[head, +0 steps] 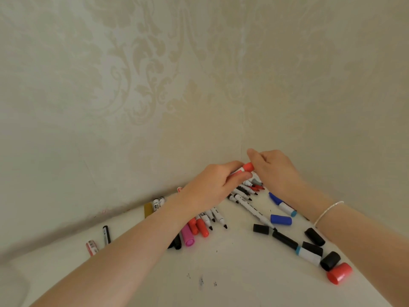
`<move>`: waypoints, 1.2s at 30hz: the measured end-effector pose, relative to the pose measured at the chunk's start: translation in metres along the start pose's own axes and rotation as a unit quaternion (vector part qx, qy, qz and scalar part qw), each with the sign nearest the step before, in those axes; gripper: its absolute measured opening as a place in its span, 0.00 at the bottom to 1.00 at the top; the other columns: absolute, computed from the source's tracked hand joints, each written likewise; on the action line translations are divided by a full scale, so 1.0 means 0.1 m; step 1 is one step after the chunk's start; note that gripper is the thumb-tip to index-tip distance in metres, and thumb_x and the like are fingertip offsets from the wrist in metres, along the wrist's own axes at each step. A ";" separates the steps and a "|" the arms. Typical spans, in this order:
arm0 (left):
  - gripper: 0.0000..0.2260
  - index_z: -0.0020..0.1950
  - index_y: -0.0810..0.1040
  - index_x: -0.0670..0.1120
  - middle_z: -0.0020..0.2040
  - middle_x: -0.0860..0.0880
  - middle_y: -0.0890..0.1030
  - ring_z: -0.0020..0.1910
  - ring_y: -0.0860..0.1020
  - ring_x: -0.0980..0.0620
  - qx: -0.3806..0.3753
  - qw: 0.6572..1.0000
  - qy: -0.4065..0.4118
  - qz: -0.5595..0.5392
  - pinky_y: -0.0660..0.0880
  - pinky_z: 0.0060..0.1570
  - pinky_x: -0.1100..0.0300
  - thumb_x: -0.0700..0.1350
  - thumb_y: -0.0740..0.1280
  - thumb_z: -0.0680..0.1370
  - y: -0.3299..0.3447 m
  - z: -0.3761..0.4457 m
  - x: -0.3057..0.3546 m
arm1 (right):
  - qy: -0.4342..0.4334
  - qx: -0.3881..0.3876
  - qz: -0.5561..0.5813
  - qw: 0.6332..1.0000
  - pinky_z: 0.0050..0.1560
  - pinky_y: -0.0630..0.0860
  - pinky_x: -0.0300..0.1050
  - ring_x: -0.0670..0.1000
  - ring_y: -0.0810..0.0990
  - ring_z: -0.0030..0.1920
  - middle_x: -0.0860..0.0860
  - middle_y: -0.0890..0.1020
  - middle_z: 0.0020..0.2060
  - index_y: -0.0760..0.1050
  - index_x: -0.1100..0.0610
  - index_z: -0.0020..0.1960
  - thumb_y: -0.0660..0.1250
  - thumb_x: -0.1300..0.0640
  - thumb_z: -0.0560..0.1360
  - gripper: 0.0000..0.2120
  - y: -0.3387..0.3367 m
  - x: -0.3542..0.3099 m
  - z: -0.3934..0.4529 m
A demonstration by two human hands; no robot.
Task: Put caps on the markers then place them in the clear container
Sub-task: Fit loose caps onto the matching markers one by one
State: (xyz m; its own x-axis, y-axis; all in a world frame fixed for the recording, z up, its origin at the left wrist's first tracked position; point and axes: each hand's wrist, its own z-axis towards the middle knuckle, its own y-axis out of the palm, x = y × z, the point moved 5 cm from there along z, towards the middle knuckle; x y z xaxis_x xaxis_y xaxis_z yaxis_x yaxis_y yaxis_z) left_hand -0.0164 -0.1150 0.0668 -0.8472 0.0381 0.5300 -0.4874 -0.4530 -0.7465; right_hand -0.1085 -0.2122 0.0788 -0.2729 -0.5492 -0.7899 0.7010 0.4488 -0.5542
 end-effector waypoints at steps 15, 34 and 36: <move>0.22 0.50 0.82 0.59 0.47 0.58 0.83 0.52 0.78 0.58 -0.098 0.979 -0.093 0.152 0.70 0.61 0.53 0.38 0.60 0.65 -0.40 -0.53 -1.03 | 0.107 -0.105 -0.051 0.987 0.27 0.71 0.38 0.49 0.74 0.26 0.53 0.76 0.32 0.74 0.60 0.50 0.56 0.45 0.80 0.19 0.12 0.56 -0.12; 0.15 0.63 0.79 0.52 0.65 0.57 0.75 0.62 0.72 0.62 -0.088 0.979 -0.135 0.124 0.61 0.55 0.79 0.40 0.60 0.80 -0.20 -0.62 -1.08 | 0.107 -0.102 -0.099 0.984 0.36 0.76 0.45 0.51 0.75 0.30 0.56 0.79 0.35 0.73 0.55 0.47 0.58 0.48 0.80 0.12 0.07 0.70 -0.20; 0.13 0.63 0.79 0.52 0.66 0.57 0.75 0.63 0.73 0.59 -0.086 0.980 -0.116 0.136 0.65 0.61 0.68 0.45 0.62 0.81 -0.14 -0.55 -0.99 | 0.115 -0.091 -0.099 0.984 0.37 0.78 0.47 0.52 0.77 0.30 0.56 0.79 0.36 0.73 0.54 0.48 0.57 0.52 0.80 0.09 0.03 0.73 -0.17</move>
State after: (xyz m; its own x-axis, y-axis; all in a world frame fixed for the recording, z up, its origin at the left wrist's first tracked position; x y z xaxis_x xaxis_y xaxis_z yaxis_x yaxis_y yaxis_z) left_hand 0.0631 -0.0633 0.0029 -0.8891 -0.2761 0.3650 -0.2960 -0.2615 -0.9187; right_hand -0.1377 -0.2391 0.0154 -0.5482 -0.4742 -0.6889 0.4947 0.4803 -0.7243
